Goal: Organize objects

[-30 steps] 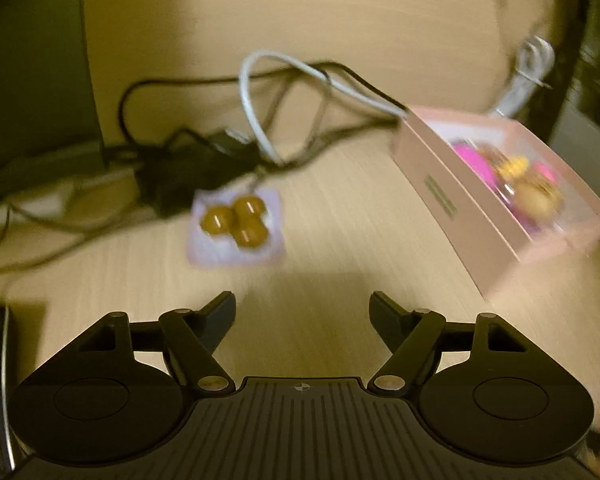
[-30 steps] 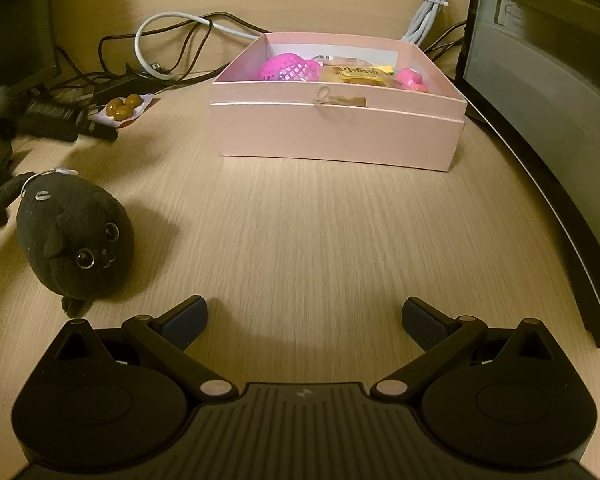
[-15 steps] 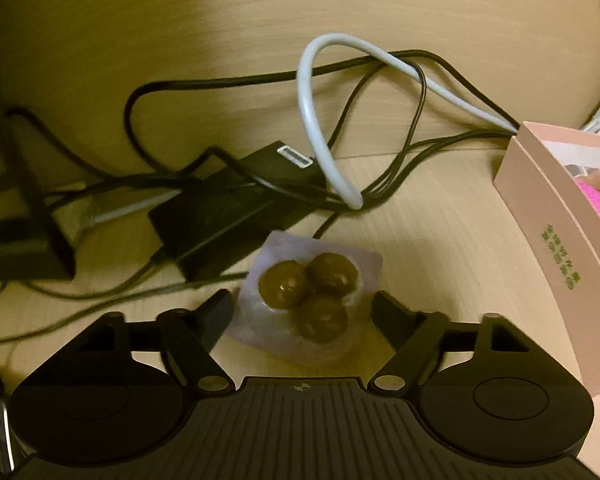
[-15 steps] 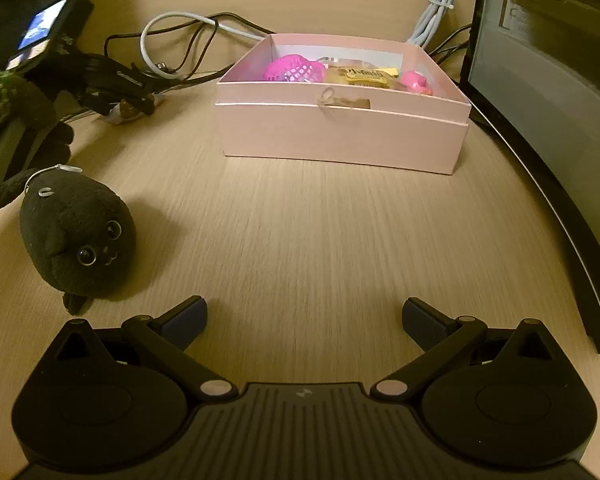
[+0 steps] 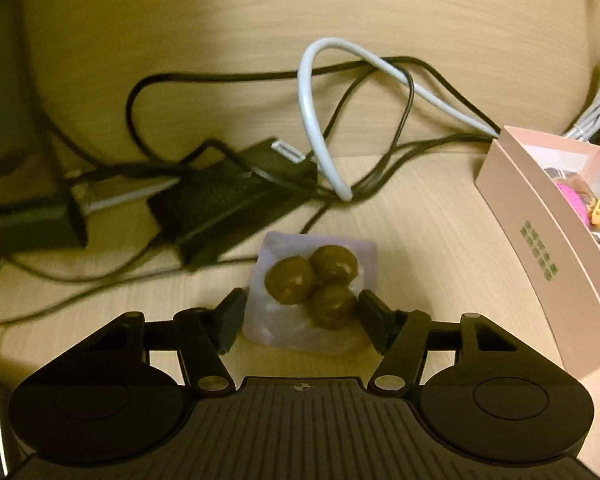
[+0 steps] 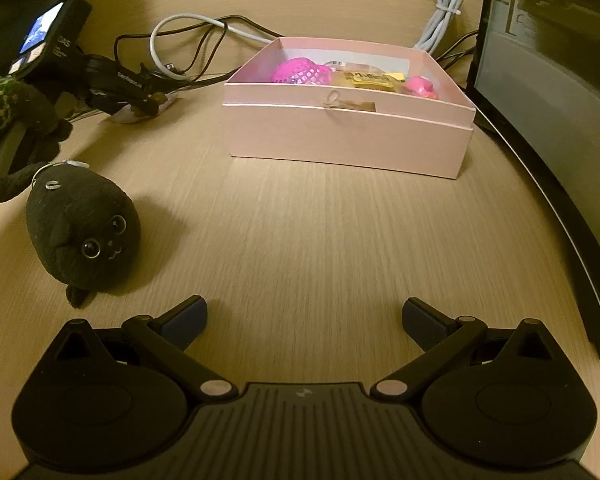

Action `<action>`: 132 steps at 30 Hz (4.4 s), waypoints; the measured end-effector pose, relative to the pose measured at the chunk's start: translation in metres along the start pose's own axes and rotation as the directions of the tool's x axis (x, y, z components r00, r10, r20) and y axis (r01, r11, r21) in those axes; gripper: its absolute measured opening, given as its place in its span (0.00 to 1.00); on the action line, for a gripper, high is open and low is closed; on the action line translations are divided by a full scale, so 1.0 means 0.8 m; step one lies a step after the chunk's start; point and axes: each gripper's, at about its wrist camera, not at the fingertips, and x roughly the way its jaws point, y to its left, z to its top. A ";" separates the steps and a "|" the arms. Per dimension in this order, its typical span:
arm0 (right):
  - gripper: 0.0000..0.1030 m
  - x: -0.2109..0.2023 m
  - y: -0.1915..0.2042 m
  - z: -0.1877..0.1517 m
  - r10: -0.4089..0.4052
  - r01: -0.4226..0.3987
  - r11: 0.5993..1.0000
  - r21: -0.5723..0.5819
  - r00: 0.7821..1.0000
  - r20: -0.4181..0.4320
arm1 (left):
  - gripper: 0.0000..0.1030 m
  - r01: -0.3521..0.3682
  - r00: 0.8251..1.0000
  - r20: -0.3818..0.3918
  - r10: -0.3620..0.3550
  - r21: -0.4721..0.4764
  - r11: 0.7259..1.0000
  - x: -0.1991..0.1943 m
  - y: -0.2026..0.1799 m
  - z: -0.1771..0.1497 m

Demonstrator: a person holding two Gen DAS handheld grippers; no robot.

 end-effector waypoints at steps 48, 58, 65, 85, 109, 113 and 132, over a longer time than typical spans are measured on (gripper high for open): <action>0.75 -0.018 0.055 0.044 0.208 -0.192 0.910 -0.366 0.978 0.006 | 0.58 0.241 0.969 0.034 -0.244 -0.333 0.911 -0.227 -0.023 -0.191; 0.95 -0.048 0.008 0.031 0.095 -0.062 0.914 -0.401 0.994 0.063 | 0.58 0.280 0.958 0.024 -0.287 -0.315 0.907 -0.223 -0.051 -0.189; 0.95 -0.053 -0.029 0.035 -0.009 0.043 0.941 -0.335 0.995 0.100 | 0.58 0.275 0.957 0.001 -0.290 -0.316 0.908 -0.221 -0.062 -0.192; 1.00 -0.040 -0.025 0.088 0.134 -0.138 0.990 0.031 0.985 0.105 | 0.58 0.244 0.967 0.004 -0.256 -0.313 0.918 -0.232 -0.058 -0.181; 1.00 -0.055 -0.077 -0.016 -0.139 0.134 0.983 -0.122 0.990 -0.033 | 0.58 0.353 0.921 -0.074 -0.383 -0.261 0.898 -0.193 -0.092 -0.180; 1.00 -0.067 -0.093 -0.027 -0.163 0.156 0.980 -0.120 0.985 -0.049 | 0.58 0.368 0.913 -0.081 -0.400 -0.259 0.893 -0.189 -0.097 -0.180; 1.00 -0.016 -0.060 0.074 0.009 -0.008 0.997 0.070 1.000 -0.008 | 0.58 0.326 0.936 -0.068 -0.346 -0.208 0.922 -0.205 -0.093 -0.183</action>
